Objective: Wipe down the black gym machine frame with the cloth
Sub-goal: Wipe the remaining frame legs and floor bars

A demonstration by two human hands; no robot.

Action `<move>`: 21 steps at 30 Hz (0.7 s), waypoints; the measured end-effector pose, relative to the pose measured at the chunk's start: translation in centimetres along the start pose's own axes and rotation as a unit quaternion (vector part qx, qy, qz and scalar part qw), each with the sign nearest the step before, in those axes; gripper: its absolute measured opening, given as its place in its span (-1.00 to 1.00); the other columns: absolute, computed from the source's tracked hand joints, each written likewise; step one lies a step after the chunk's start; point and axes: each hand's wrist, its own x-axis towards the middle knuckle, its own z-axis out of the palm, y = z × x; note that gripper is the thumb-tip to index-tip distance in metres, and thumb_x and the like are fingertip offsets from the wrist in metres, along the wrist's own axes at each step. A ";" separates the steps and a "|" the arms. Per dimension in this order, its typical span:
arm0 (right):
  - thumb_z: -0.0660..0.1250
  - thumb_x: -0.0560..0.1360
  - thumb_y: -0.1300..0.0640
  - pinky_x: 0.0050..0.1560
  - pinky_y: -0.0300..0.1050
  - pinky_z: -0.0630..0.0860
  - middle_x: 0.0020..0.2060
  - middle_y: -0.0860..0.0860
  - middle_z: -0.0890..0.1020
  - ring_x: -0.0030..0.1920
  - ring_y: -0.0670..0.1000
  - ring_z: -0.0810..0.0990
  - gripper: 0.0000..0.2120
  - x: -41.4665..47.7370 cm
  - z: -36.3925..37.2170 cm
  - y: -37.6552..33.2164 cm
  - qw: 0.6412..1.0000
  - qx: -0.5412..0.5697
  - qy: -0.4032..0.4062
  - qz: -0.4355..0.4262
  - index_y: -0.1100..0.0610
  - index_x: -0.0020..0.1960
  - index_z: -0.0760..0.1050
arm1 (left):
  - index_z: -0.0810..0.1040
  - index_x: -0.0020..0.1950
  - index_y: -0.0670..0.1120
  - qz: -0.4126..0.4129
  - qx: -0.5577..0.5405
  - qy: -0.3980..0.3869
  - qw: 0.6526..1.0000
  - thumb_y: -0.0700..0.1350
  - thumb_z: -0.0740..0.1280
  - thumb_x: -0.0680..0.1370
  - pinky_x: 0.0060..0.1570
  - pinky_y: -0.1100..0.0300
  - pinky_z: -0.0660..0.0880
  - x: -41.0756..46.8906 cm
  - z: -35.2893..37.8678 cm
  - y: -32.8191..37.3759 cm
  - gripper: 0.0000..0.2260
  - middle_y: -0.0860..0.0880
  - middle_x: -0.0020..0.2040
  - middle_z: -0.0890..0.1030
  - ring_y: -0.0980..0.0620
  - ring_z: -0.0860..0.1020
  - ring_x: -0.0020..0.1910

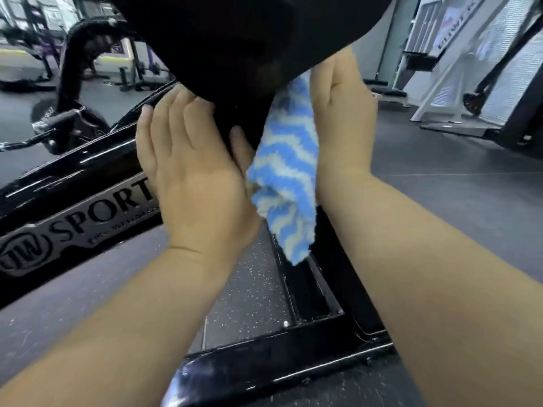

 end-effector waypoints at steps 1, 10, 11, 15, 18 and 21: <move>-0.02 0.66 -0.09 -0.24 -0.13 0.27 -0.34 -0.16 0.38 -0.26 -0.07 0.36 -0.78 -0.2 -0.2 0.8 1.000 -0.010 -0.016 0.001 -0.08 -0.12 0.25 | 0.48 0.22 -0.30 0.000 0.000 0.011 1.000 -0.18 0.20 0.55 0.43 -0.05 0.07 -0.3 0.5 -0.1 -0.69 -0.23 0.23 0.53 -0.20 0.39 0.33; -0.11 0.66 -0.11 -0.27 -0.08 0.24 -0.33 -0.10 0.42 -0.28 0.00 0.38 -0.61 1.1 -1.3 2.4 0.990 -0.019 -0.108 0.084 0.00 -0.23 0.29 | 0.44 0.37 -0.26 0.050 0.014 0.030 0.998 -0.11 0.22 0.62 0.42 -0.10 0.20 -1.1 1.0 -0.7 -0.63 -0.26 0.35 0.41 -0.07 0.27 0.36; -0.12 0.67 -0.10 -0.31 -0.07 0.16 -0.36 -0.10 0.36 -0.32 -0.03 0.34 -0.61 1.6 -1.0 1.5 0.993 -0.017 -0.100 0.066 -0.02 -0.25 0.28 | 0.46 0.36 -0.25 0.054 0.010 0.032 0.998 -0.11 0.22 0.62 0.37 -0.09 0.27 -1.1 0.9 -0.7 -0.64 -0.27 0.32 0.43 -0.06 0.28 0.31; -0.09 0.64 -0.18 -0.23 -0.05 0.08 -0.18 -0.11 0.42 -0.16 0.05 0.32 -0.62 0.7 -0.2 1.9 0.997 -0.022 -0.077 0.003 0.00 0.17 0.38 | 0.51 0.32 -0.19 0.058 0.024 0.020 0.998 -0.15 0.20 0.56 0.28 -0.02 0.32 -1.2 0.1 -0.1 -0.65 -0.26 0.24 0.51 -0.09 0.36 0.24; -0.05 0.62 -0.19 -0.22 -0.11 0.05 0.01 -0.03 0.56 0.00 0.11 0.45 -0.62 -1.4 -1.4 4.5 0.997 -0.027 -0.073 -0.015 -0.02 0.23 0.37 | 0.50 0.34 -0.15 0.063 0.062 0.006 0.996 -0.18 0.28 0.55 0.27 -0.24 0.35 -2.2 0.1 0.4 -0.65 -0.25 0.30 0.49 -0.14 0.38 0.29; -0.05 0.65 -0.15 -0.20 -0.13 0.10 0.03 0.05 0.57 0.07 0.16 0.47 -0.62 -0.8 -2.4 4.0 0.994 -0.023 -0.102 0.033 0.05 0.21 0.39 | 0.47 0.37 -0.14 0.054 0.064 -0.006 0.996 -0.23 0.31 0.54 0.31 -0.24 0.31 -2.4 0.2 1.1 -0.61 -0.20 0.36 0.45 -0.20 0.39 0.34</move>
